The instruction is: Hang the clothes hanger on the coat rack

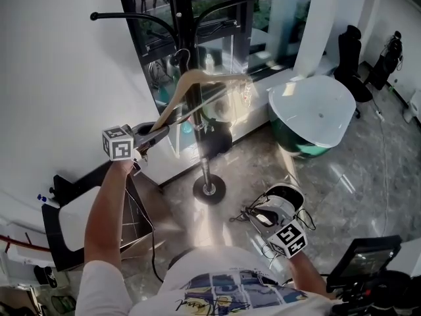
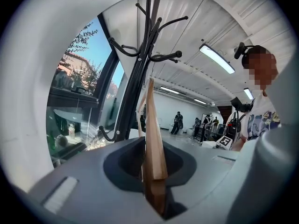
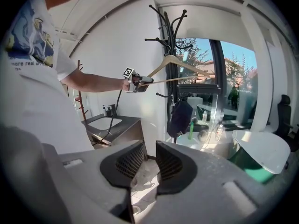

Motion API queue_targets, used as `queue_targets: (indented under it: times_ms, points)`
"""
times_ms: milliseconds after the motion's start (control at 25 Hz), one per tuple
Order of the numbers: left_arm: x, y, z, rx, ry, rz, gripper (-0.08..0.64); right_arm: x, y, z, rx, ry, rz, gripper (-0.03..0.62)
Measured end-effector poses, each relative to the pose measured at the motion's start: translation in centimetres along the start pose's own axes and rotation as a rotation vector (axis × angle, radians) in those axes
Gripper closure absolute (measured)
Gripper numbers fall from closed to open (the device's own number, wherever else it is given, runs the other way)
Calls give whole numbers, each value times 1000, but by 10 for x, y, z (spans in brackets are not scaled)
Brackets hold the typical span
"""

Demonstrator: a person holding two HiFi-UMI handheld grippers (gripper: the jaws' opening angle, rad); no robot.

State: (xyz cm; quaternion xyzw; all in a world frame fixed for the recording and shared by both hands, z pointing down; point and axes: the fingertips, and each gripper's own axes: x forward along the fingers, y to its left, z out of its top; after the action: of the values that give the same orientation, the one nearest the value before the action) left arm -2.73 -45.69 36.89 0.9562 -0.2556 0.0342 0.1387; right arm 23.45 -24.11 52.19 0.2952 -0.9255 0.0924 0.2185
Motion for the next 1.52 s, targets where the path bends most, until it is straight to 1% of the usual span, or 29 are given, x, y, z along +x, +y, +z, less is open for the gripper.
queue_targets:
  times_ms: [400,480,640,880,1040,1120,1280,1520]
  points:
    - [-10,3,2,67,-1,104,511,8,7,9,-11,-10,6,515]
    - [-16,6,-2,73,2,134,456,10,11,9,-12,-9,7,514]
    - [-37,11,-14,84,4,193,418,16,25,12,-16,-12,4,514]
    - [-75,20,-28,50,-2,270,400,25,42,25,-16,0,4,514]
    - [-112,23,-53,5,-5,313,400,32,67,29,-18,7,7,514]
    - [-132,21,-64,-4,-6,333,400,37,81,32,-21,7,10,514]
    - [-167,1,-83,18,0,348,402,45,108,35,-31,9,4,514]
    - [-209,-59,-104,56,-14,303,429,57,161,47,-58,13,13,514]
